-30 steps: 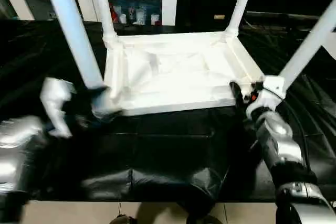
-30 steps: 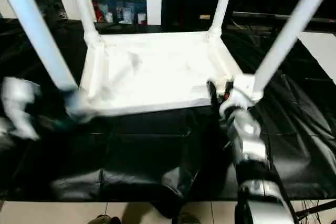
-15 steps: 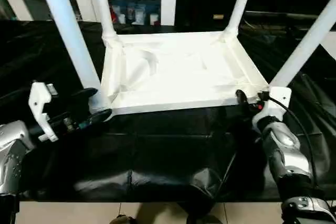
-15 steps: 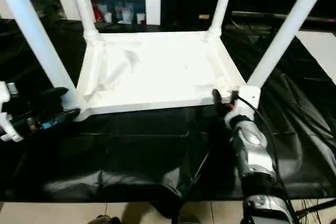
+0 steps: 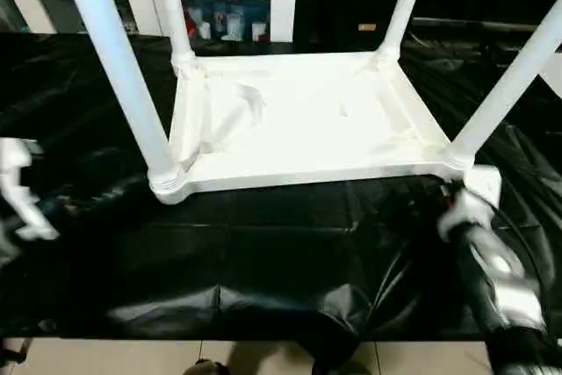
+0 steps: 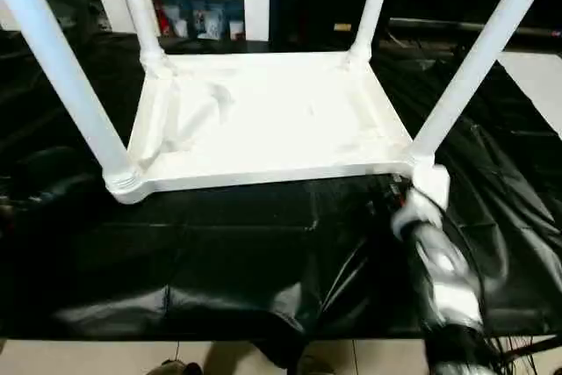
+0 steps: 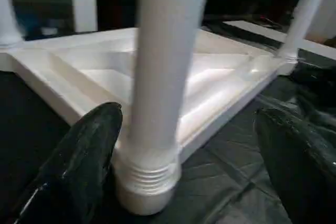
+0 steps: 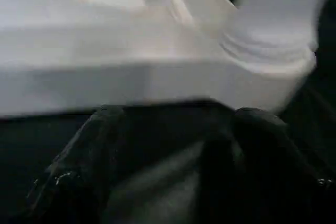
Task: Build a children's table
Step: Rotate leg to tighten, then rotate table base
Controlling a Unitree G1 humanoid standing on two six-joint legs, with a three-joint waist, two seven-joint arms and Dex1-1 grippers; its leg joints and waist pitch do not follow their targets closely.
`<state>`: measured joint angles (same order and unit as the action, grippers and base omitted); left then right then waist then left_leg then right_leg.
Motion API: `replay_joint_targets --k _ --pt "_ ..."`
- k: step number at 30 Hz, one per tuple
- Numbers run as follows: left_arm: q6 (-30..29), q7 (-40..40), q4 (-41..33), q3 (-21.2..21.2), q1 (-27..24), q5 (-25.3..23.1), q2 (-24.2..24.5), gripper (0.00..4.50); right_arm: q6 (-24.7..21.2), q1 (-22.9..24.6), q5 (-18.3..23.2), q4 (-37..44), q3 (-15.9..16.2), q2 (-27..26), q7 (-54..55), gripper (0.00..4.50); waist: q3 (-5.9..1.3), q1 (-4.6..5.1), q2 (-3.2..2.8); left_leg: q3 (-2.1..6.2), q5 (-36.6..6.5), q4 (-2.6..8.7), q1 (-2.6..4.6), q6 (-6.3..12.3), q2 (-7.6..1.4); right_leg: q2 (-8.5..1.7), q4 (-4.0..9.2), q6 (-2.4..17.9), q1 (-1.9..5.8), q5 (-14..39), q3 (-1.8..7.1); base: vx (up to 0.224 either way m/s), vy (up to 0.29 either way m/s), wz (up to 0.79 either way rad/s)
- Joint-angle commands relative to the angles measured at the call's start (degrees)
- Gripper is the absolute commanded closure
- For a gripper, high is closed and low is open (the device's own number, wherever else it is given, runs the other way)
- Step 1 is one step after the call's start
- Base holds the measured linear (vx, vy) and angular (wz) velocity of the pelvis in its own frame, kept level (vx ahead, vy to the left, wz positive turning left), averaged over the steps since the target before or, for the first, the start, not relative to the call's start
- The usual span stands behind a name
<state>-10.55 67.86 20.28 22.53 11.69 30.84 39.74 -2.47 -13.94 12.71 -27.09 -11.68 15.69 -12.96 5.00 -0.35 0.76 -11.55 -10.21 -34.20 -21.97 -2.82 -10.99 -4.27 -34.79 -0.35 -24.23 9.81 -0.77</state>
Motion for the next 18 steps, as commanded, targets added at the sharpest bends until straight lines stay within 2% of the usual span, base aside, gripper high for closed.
replay_joint_targets --k 1,3,5,9,10,11,14,15,17,18 --pt "1.2 0.3 1.8 1.0 2.1 0.9 -0.1 0.02 -1.4 -0.2 -0.1 1.0 -0.5 0.6 -0.2 0.89 -3.25 -0.07 -0.26 0.74 -20.2 4.90 1.69 -0.92 -1.38 -2.07 4.51 10.8 1.61 18.8 1.58 0.000 0.000 0.00" --pt "1.3 0.6 2.5 0.7 3.3 1.2 -0.6 0.02 -1.7 -0.4 -0.3 0.6 -0.2 0.6 -0.3 0.89 -3.21 -0.18 -0.47 0.81 -20.6 4.93 1.82 -1.18 -1.42 -2.15 4.60 10.6 1.50 19.9 1.62 0.000 0.000 0.00" --pt "1.4 1.5 3.3 -0.7 6.0 2.0 -2.1 0.02 -2.0 -1.1 -0.7 -0.1 0.4 0.3 -0.3 0.89 -3.24 -0.14 -0.26 0.84 -20.7 4.92 1.87 -1.53 -1.50 -2.25 4.62 10.4 1.44 20.3 1.66 0.000 0.000 0.00" --pt "-2.5 4.0 1.6 -3.3 9.2 4.8 -4.6 0.02 -2.6 -3.1 -2.1 -2.9 1.8 0.0 -0.3 0.89 -3.47 -0.15 -0.22 0.65 -18.2 4.80 1.68 -1.45 -1.46 -2.31 4.12 11.8 1.72 16.7 1.66 0.000 0.000 0.00" --pt "-3.3 4.6 1.2 -3.9 9.8 5.3 -5.2 0.02 -2.6 -3.8 -2.2 -3.9 2.0 -0.2 -0.1 0.89 -3.65 -0.23 -0.29 0.50 -17.4 4.53 1.83 -1.21 -1.42 -2.29 4.07 12.3 1.70 15.5 1.69 0.000 0.000 0.00" --pt "-4.1 5.1 0.7 -4.6 10.2 5.6 -5.7 0.02 -2.3 -4.7 -2.6 -5.2 2.2 -0.3 0.3 0.89 -3.78 -0.20 -0.21 0.54 -15.6 4.49 1.51 -0.85 -1.40 -2.38 3.80 12.9 2.06 13.4 1.70 0.000 0.000 0.00" --pt "-5.4 6.4 -0.3 -7.1 11.2 5.7 -7.3 0.02 -1.7 -7.4 -3.1 -9.3 2.6 -1.1 0.8 0.89 -3.94 -0.44 -0.31 0.32 -13.3 4.23 1.53 -0.04 -1.36 -2.23 3.56 14.0 2.21 9.8 1.64 0.000 0.000 0.00" --pt "-6.3 7.6 -1.1 -9.0 11.7 5.7 -8.2 0.02 -1.4 -9.2 -3.5 -11.7 3.2 -1.7 0.3 0.89 -3.92 -0.47 -0.30 0.33 -13.2 4.24 1.47 0.04 -1.33 -2.27 3.56 14.2 2.30 9.8 1.62 0.000 0.000 0.00" --pt "-7.1 8.4 -1.6 -10.0 12.0 5.9 -8.6 0.02 -1.4 -10.2 -3.7 -13.0 3.6 -2.2 -0.2 0.89 -4.09 -0.60 -0.10 0.31 -12.6 4.17 1.44 0.10 -1.42 -2.37 3.47 14.4 2.53 9.8 1.58 0.000 0.000 0.00" --pt "-7.3 8.6 -1.8 -10.2 12.1 6.0 -8.7 0.02 -1.4 -10.4 -3.7 -13.3 3.8 -2.3 -0.3 0.89 -4.03 -0.70 -0.22 0.37 -12.8 4.23 1.48 0.03 -1.46 -2.40 3.45 14.4 2.52 10.2 1.56 0.000 0.000 0.00"
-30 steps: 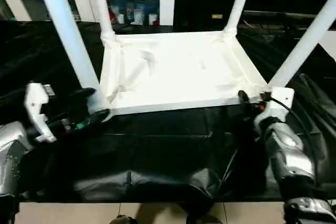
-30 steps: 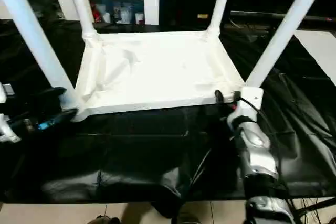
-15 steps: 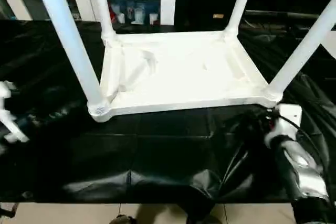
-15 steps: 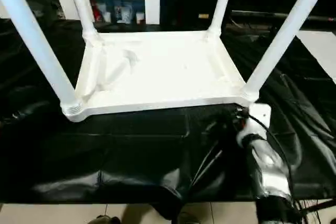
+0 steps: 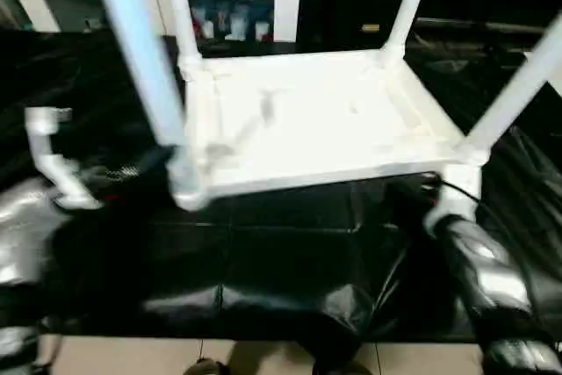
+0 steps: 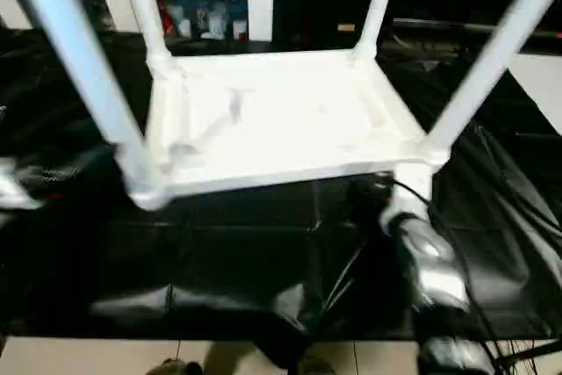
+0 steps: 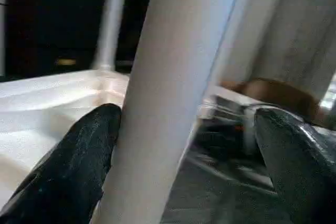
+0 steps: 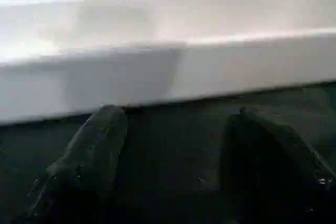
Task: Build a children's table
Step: Rotate table base
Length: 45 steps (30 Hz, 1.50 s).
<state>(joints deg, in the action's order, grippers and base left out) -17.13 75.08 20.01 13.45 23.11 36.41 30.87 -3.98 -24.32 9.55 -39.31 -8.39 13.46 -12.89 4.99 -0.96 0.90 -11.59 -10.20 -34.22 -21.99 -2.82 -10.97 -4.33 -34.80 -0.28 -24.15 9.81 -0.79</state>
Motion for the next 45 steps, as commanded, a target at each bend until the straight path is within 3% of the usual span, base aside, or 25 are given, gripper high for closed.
replay_joint_targets --k 1,8,9,11,21,25,31,32,42,45 --pt "-2.5 1.8 -3.9 -2.9 0.8 1.1 -0.3 0.02 0.4 -1.1 -0.9 -2.1 1.4 -0.5 -1.1 0.89 -4.04 -0.06 -0.20 0.37 -12.6 4.26 1.37 -0.08 -1.43 -2.27 3.49 14.1 2.58 10.3 1.57 0.000 0.000 0.00" --pt "-8.0 3.0 -9.5 -6.9 2.0 3.3 -1.0 0.02 1.2 -3.4 -2.1 -4.0 3.3 -1.5 -3.1 0.89 -4.16 0.43 -0.01 0.48 -13.2 4.13 1.32 -0.34 -1.41 -2.30 3.49 13.6 2.67 12.4 1.53 0.000 0.000 0.00" --pt "-9.0 3.5 -10.9 -8.6 2.7 3.3 -1.5 0.02 1.3 -3.7 -2.2 -4.1 3.7 -1.9 -3.7 0.89 -4.33 0.50 0.28 0.51 -12.4 4.04 1.12 -0.23 -1.39 -2.39 3.36 13.4 2.93 12.2 1.57 0.000 0.000 0.00" --pt "-9.2 3.9 -11.5 -9.8 3.5 3.0 -2.0 0.02 1.8 -3.9 -2.5 -4.5 4.2 -2.1 -4.3 0.89 -4.46 0.50 0.33 0.40 -11.5 3.87 1.23 0.09 -1.41 -2.37 3.37 13.5 2.90 11.5 1.63 0.000 0.000 0.00" --pt "-11.3 5.4 -12.2 -16.1 7.4 -0.1 -3.1 0.02 2.6 -3.4 -2.6 -3.8 6.5 -3.2 -10.3 0.89 -4.47 0.48 -0.44 0.47 -12.3 3.86 1.44 0.16 -1.38 -2.13 3.25 14.6 2.86 10.1 1.47 0.000 0.000 0.00" --pt "-12.7 5.6 -13.6 -20.1 8.6 -1.9 -4.0 0.02 2.2 -2.2 -2.7 -1.7 9.5 -3.1 -17.1 0.89 -4.44 0.57 -0.34 0.54 -12.5 3.90 1.28 0.32 -1.47 -2.17 3.25 15.1 3.15 9.9 1.43 0.000 0.000 0.00" --pt "-13.9 6.4 -15.9 -23.5 9.2 -1.4 -6.3 0.02 2.2 -2.0 -3.3 -1.1 10.8 -2.8 -19.8 0.89 -4.52 0.58 -0.40 0.53 -11.6 3.77 1.24 0.58 -1.43 -2.20 3.22 16.3 3.25 8.5 1.44 0.000 0.000 0.00" --pt "-13.9 6.4 -16.3 -24.2 9.3 -1.2 -7.0 0.02 2.3 -2.1 -3.5 -1.3 10.7 -2.8 -19.9 0.89 -4.56 0.57 -0.65 0.58 -11.8 3.76 1.32 0.45 -1.44 -2.25 3.23 16.4 3.25 8.8 1.42 0.000 0.000 0.00" --pt "-14.2 5.2 -17.7 -27.6 10.7 -0.9 -12.4 0.02 2.0 -2.0 -3.5 -0.6 10.9 -2.7 -22.2 0.89 -4.69 0.88 -0.01 0.52 -11.3 3.55 1.11 1.63 -1.40 -2.25 3.41 16.6 3.48 8.5 1.41 0.000 0.000 0.00" --pt "-11.9 3.4 -16.3 -28.1 11.6 -2.4 -15.0 0.02 2.2 -2.6 -3.9 -0.9 11.7 -3.1 -23.0 0.89 -4.68 0.90 0.02 0.59 -11.2 3.54 1.03 1.98 -1.44 -2.27 3.50 16.5 3.52 9.1 1.37 0.000 0.000 0.00"
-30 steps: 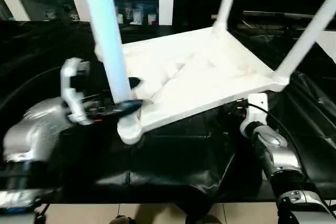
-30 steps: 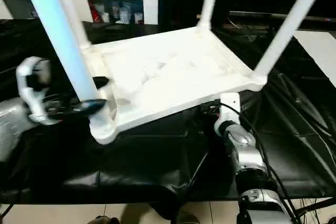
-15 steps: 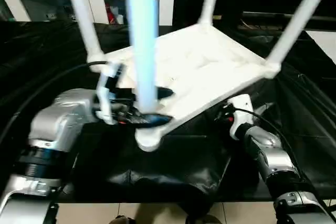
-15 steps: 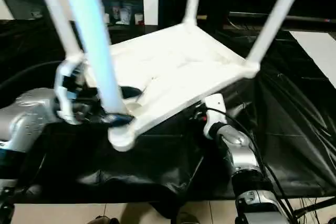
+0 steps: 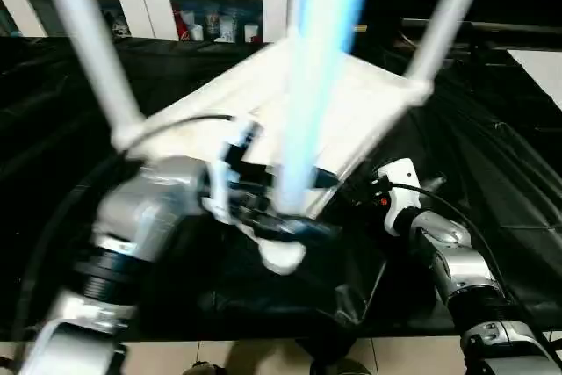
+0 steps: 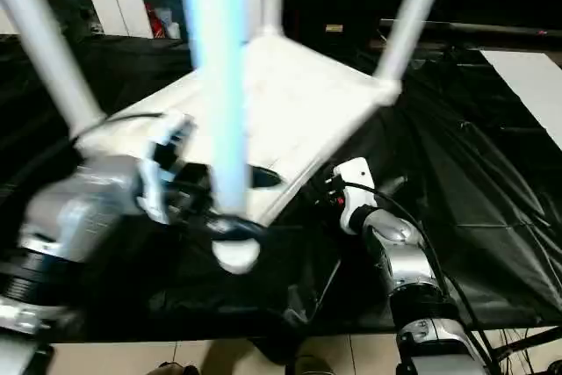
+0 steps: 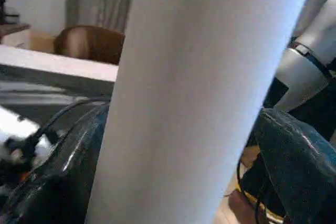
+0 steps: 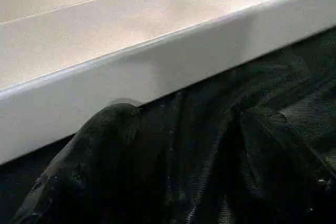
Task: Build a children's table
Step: Rotate table base
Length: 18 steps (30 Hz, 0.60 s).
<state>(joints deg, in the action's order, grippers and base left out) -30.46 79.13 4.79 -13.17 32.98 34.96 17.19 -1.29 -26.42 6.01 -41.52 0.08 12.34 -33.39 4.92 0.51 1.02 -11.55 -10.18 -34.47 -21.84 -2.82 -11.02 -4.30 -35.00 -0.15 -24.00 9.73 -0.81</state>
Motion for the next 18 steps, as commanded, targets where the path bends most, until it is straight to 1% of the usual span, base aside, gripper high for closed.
replay_joint_targets --k 1,3,4,6,7,8,9,10,11,13,15,16,18 --pt "2.2 -1.1 -0.9 -1.5 1.8 -1.5 -1.8 0.02 -0.4 -0.6 -0.6 1.2 3.3 -2.0 -2.5 0.89 -4.62 -0.57 -0.05 0.55 -11.2 3.78 0.89 2.05 -1.40 -2.29 3.70 16.3 3.39 9.2 1.39 0.000 0.000 0.00" --pt "5.9 -3.5 1.1 -1.1 2.1 -4.0 -3.0 0.02 0.2 -1.4 -1.4 0.0 3.2 -2.1 -1.3 0.89 -4.58 -0.44 0.01 0.60 -11.4 3.75 0.78 2.20 -1.41 -2.38 3.81 16.1 3.45 9.7 1.41 0.000 0.000 0.00" --pt "7.0 -4.0 1.9 -1.0 2.2 -4.8 -3.2 0.02 0.2 -1.7 -1.3 -0.2 3.1 -2.2 -1.4 0.89 -4.53 -0.37 -0.12 0.61 -11.7 3.77 0.81 2.20 -1.39 -2.30 3.97 15.9 3.32 10.2 1.38 0.000 0.000 0.00" --pt "8.2 -4.6 3.1 -1.0 2.5 -6.0 -3.3 0.02 0.2 -2.0 -1.1 -0.4 3.0 -2.5 -1.6 0.89 -4.58 -0.35 -0.11 0.66 -11.8 3.79 0.83 2.10 -1.36 -2.31 3.92 15.6 3.36 10.7 1.32 0.000 0.000 0.00" --pt "10.9 -6.3 4.5 -1.4 2.5 -8.5 -3.6 0.02 0.1 -2.3 -1.0 -0.4 3.1 -2.7 -1.8 0.89 -4.68 -0.35 -0.25 0.69 -11.8 3.77 0.91 2.23 -1.42 -2.28 3.92 15.7 3.30 10.1 1.33 0.000 0.000 0.00" --pt "12.2 -7.8 5.3 -1.6 2.5 -10.1 -3.8 0.02 0.0 -2.4 -0.7 -0.2 3.2 -2.9 -2.7 0.89 -4.75 -0.31 -0.34 0.76 -11.3 3.76 0.81 2.36 -1.43 -2.28 3.76 15.7 3.43 9.1 1.32 0.000 0.000 0.00" --pt "12.2 -7.8 5.3 -1.6 2.5 -10.1 -3.8 0.02 0.0 -2.4 -0.7 -0.2 3.2 -2.9 -2.7 0.89 -4.80 -0.29 -0.33 0.72 -11.1 3.73 0.81 2.51 -1.45 -2.25 3.71 15.7 3.45 8.5 1.32 0.000 0.000 0.00" --pt "13.4 -9.5 6.1 -1.8 2.5 -11.4 -4.3 0.02 -0.1 -2.3 -0.7 0.4 4.0 -3.2 -4.3 0.89 -4.86 -0.30 -0.30 0.70 -10.7 3.69 0.82 2.83 -1.44 -2.23 3.57 16.0 3.46 7.4 1.30 0.000 0.000 0.00" --pt "13.7 -10.4 6.5 -1.7 2.6 -11.7 -4.7 0.02 -0.1 -2.3 -0.9 0.5 4.3 -3.3 -4.5 0.89 -4.88 -0.40 -0.37 0.70 -10.3 3.65 0.83 3.15 -1.50 -2.29 3.50 16.5 3.46 6.4 1.28 0.000 0.000 0.00" --pt "15.0 -11.5 7.6 -1.8 2.9 -12.6 -5.3 0.02 -0.5 -2.3 -0.7 0.6 4.7 -3.6 -5.5 0.89 -4.84 -0.51 -0.36 0.63 -10.2 3.66 0.89 3.41 -1.54 -2.28 3.52 17.1 3.41 6.0 1.28 0.000 0.000 0.00" --pt "15.7 -12.5 9.1 -1.6 3.4 -13.3 -6.0 0.02 -0.3 -2.0 -1.0 1.1 5.5 -3.6 -7.2 0.89 -4.76 -0.57 -0.29 0.65 -11.2 3.69 0.87 3.31 -1.51 -2.33 3.62 17.0 3.43 7.2 1.27 0.000 0.000 0.00" --pt "16.1 -13.1 9.6 -1.8 3.6 -13.9 -6.2 0.02 -0.7 -1.7 -0.6 1.6 5.7 -3.7 -8.5 0.89 -4.66 -0.53 -0.41 0.70 -12.0 3.78 0.88 3.04 -1.53 -2.36 3.77 16.8 3.38 8.4 1.25 0.000 0.000 0.00" --pt "17.6 -15.3 11.4 -2.4 4.4 -16.1 -7.1 0.02 -0.8 -1.2 -0.6 2.3 6.7 -3.5 -10.9 0.89 -4.54 -0.46 -0.27 0.84 -13.5 3.90 0.85 2.55 -1.53 -2.38 3.99 16.0 3.44 11.0 1.21 0.000 0.000 0.00"
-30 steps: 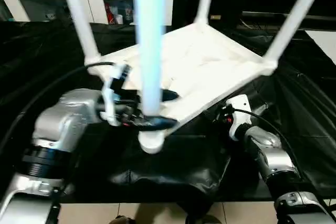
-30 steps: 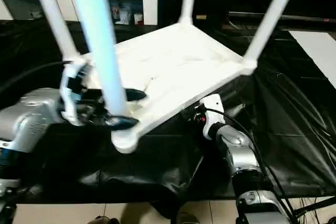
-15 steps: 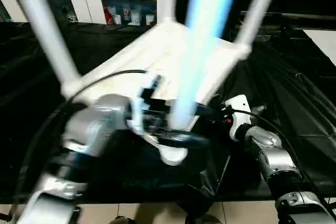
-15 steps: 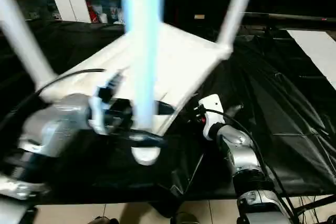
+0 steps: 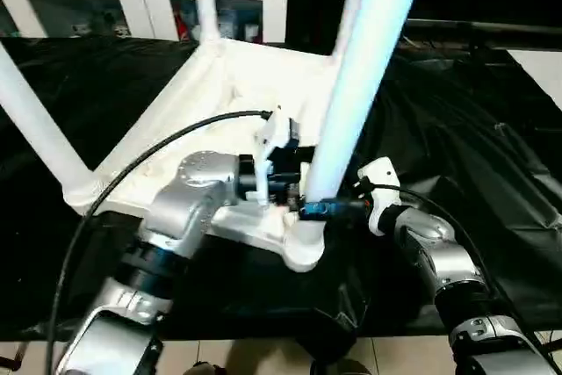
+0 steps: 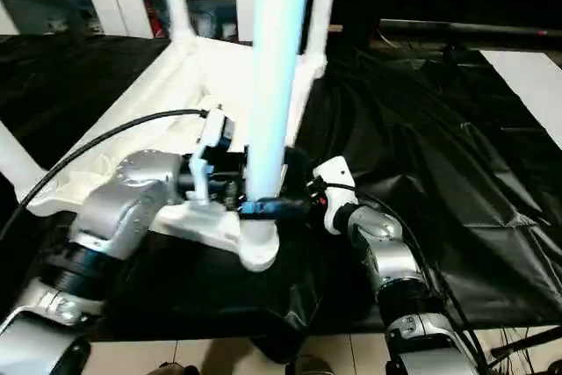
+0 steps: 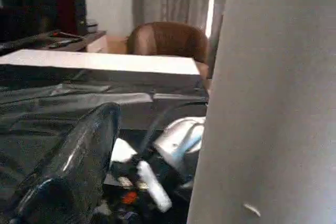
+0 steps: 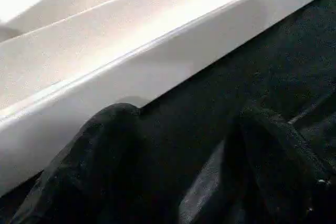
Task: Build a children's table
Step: Rotate table base
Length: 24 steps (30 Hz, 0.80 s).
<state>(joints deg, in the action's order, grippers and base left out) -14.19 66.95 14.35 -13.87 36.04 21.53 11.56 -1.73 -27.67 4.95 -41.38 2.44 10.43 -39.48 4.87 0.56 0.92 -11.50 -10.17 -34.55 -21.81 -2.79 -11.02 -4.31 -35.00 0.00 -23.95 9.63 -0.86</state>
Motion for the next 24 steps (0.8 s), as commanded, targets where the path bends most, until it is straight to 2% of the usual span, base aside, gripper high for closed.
replay_joint_targets --k 1,2,6,7,9,11,14,15,16,17,18,19,20,22,23,24 --pt "2.3 -3.9 3.1 -1.8 1.9 -3.5 -2.1 0.02 -0.3 0.0 0.4 2.0 4.4 -1.7 -5.0 0.89 -4.49 -0.54 -0.17 0.81 -13.8 3.97 0.86 2.45 -1.55 -2.40 4.09 15.6 3.33 11.7 1.26 0.000 0.000 0.00" --pt "3.3 -4.3 4.2 -1.8 2.4 -3.9 -2.7 0.02 0.0 -0.3 0.3 1.5 4.4 -1.8 -4.5 0.89 -4.43 -0.54 -0.39 0.85 -14.4 3.98 0.97 2.17 -1.52 -2.46 4.30 15.2 3.17 12.9 1.29 0.000 0.000 0.00" --pt "9.1 -7.1 8.4 -1.2 3.7 -6.6 -4.1 0.02 1.2 -1.6 -0.2 -0.3 2.8 -2.1 -1.5 0.89 -4.51 -0.43 -0.17 0.93 -15.2 4.02 0.84 1.54 -1.38 -2.53 4.49 14.3 3.18 14.9 1.24 0.000 0.000 0.00" --pt "12.0 -9.4 10.5 -0.7 4.3 -7.9 -5.1 0.02 1.0 -1.7 0.3 -0.2 2.3 -2.1 -1.9 0.89 -4.46 -0.45 -0.36 0.99 -15.5 4.05 0.80 1.64 -1.42 -2.51 4.58 14.4 3.13 14.8 1.25 0.000 0.000 0.00" --pt "12.5 -9.8 10.8 -0.6 4.5 -8.0 -5.3 0.02 1.0 -1.6 0.3 -0.1 2.4 -2.0 -2.2 0.89 -4.56 -0.48 -0.25 0.97 -15.5 4.01 0.88 1.78 -1.47 -2.50 4.45 14.6 3.12 13.9 1.26 0.000 0.000 0.00" --pt "13.5 -11.4 11.7 -0.5 4.8 -8.5 -6.4 0.02 1.2 -1.3 0.1 0.4 2.3 -1.7 -2.3 0.89 -4.61 -0.53 -0.66 0.93 -15.1 3.97 0.91 2.17 -1.48 -2.45 4.35 15.4 3.06 11.9 1.23 0.000 0.000 0.00" --pt "16.0 -14.6 13.9 -0.3 5.7 -10.7 -7.5 0.02 2.1 -1.1 -0.2 0.7 1.2 -1.1 -0.9 0.89 -4.76 -0.65 -0.52 0.91 -14.0 3.88 0.85 2.93 -1.56 -2.44 4.13 16.1 3.22 9.2 1.20 0.000 0.000 0.00" --pt "16.7 -15.9 16.0 -0.2 6.7 -11.7 -7.7 0.02 2.9 -1.2 -0.1 0.9 -0.3 -0.4 1.2 0.89 -4.75 -0.68 -0.48 0.90 -13.8 3.88 0.77 2.99 -1.52 -2.47 4.10 16.1 3.26 9.1 1.18 0.000 0.000 0.00" --pt "18.2 -17.0 17.5 0.2 7.4 -12.4 -7.7 0.02 3.1 -1.3 0.3 1.2 -1.2 0.1 2.0 0.89 -4.84 -0.57 -1.36 0.85 -14.2 3.87 1.02 2.94 -1.47 -2.30 4.43 16.1 3.11 8.6 1.12 0.000 0.000 0.00" --pt "19.1 -17.6 18.4 0.4 7.7 -12.8 -7.7 0.02 3.2 -1.3 0.6 1.4 -1.7 0.3 2.4 0.89 -4.94 -0.69 -0.84 0.88 -14.0 3.72 0.90 3.14 -1.35 -2.36 4.20 16.3 3.38 7.8 1.13 0.000 0.000 0.00" --pt "20.4 -17.3 20.1 0.6 8.5 -13.2 -7.3 0.02 3.4 -1.1 1.0 2.2 -2.6 1.0 2.7 0.89 -4.92 -0.73 -0.72 0.88 -13.5 3.68 0.75 3.43 -1.30 -2.43 4.13 16.4 3.46 7.6 1.15 0.000 0.000 0.00" --pt "21.2 -14.1 21.4 0.9 9.0 -12.4 -6.3 0.02 2.9 -0.4 2.1 4.2 -3.9 2.1 2.2 0.89 -4.96 -0.89 -1.34 0.87 -12.6 3.58 0.71 3.97 -1.16 -2.50 4.17 16.4 3.51 7.6 1.15 0.000 0.000 0.00" --pt "21.2 -13.1 21.6 1.0 9.0 -12.1 -6.1 0.02 2.8 -0.2 2.4 4.8 -4.2 2.4 1.9 0.89 -5.00 -1.03 -1.09 0.75 -12.2 3.51 0.71 4.63 -1.11 -2.43 4.25 16.1 3.55 7.5 1.18 0.000 0.000 0.00" --pt "21.2 -10.1 21.5 1.4 8.8 -10.8 -5.2 0.02 2.2 0.9 3.2 7.1 -4.8 3.6 0.9 0.89 -4.94 -1.15 -1.13 0.80 -11.6 3.56 0.58 5.13 -1.16 -2.49 4.11 16.1 3.66 7.1 1.17 0.000 0.000 0.00" --pt "19.4 -6.6 20.0 1.3 7.8 -9.3 -3.9 0.02 1.2 2.2 3.9 9.6 -4.9 4.7 -0.9 0.89 -4.79 -1.43 -1.48 0.72 -11.4 3.59 0.71 5.33 -1.28 -2.48 4.20 16.3 3.56 7.7 1.13 0.000 0.000 0.00" --pt "18.4 -4.6 19.2 1.3 7.3 -8.6 -3.2 0.02 0.6 2.9 4.2 10.9 -4.9 5.3 -2.0 0.89 -4.77 -1.39 -1.56 0.68 -11.6 3.65 0.69 5.27 -1.35 -2.30 4.09 16.7 3.47 7.8 1.07 0.000 0.000 0.00"
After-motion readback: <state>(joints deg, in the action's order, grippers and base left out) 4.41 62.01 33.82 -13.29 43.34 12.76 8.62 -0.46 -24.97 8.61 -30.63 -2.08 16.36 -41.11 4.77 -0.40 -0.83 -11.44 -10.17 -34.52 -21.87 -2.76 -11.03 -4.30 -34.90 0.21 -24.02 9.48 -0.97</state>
